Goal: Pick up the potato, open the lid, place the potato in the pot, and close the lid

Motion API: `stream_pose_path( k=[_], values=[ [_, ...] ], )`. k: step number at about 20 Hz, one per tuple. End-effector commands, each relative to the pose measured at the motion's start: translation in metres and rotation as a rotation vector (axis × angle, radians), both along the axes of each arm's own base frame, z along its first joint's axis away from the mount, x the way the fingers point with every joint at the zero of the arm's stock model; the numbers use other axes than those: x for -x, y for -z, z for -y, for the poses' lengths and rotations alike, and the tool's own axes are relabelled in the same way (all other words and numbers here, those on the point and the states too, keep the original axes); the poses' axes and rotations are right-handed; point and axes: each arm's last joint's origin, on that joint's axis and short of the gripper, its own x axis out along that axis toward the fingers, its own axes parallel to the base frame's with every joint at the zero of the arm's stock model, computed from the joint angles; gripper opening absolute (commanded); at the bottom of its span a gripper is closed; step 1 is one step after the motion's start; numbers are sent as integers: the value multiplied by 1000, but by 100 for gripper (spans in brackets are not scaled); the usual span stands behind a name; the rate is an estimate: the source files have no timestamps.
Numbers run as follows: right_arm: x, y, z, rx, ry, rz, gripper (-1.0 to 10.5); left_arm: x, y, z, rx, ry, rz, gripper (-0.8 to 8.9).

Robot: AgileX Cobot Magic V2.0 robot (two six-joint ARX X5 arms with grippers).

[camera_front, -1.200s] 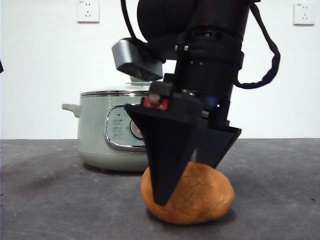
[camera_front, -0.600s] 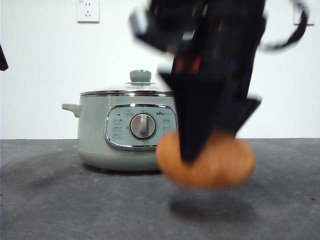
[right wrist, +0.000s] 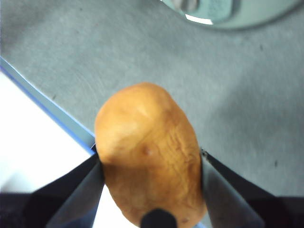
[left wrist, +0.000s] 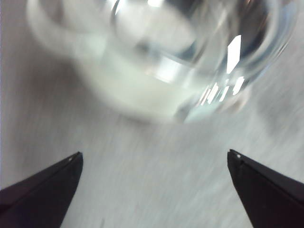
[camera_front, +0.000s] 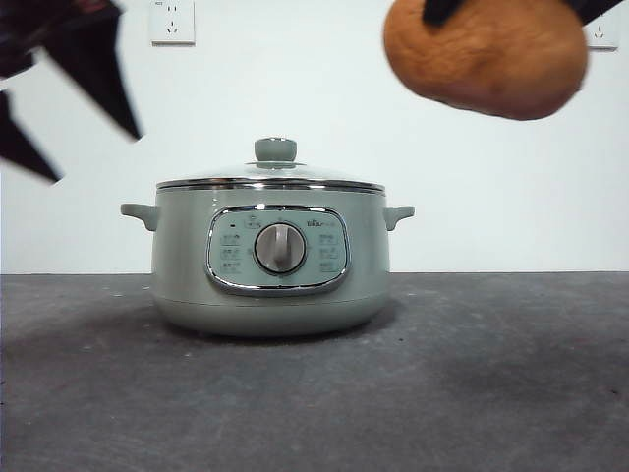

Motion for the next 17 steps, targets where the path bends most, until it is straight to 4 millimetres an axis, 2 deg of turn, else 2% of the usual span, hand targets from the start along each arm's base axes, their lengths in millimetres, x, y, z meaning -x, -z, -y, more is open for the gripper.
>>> stream_pose_path(
  k=[1, 5, 8, 11, 13, 17],
  values=[
    [2, 1, 2, 12, 29, -23, 0, -24, -24, 18, 6, 35, 9, 651],
    [2, 1, 3, 18, 37, -34, 0, -65, -61, 53, -55, 68, 2, 652],
    [2, 1, 3, 17, 42, -36, 0, -92, -76, 84, -93, 97, 51, 651],
    [2, 1, 3, 16, 42, -37, -1, -113, -73, 110, -96, 135, 59, 651],
    [2, 1, 3, 15, 44, -38, -1, -122, -64, 123, -128, 141, 59, 651],
    [2, 1, 3, 14, 45, -37, -1, -131, -44, 134, -205, 136, 37, 651]
  ],
)
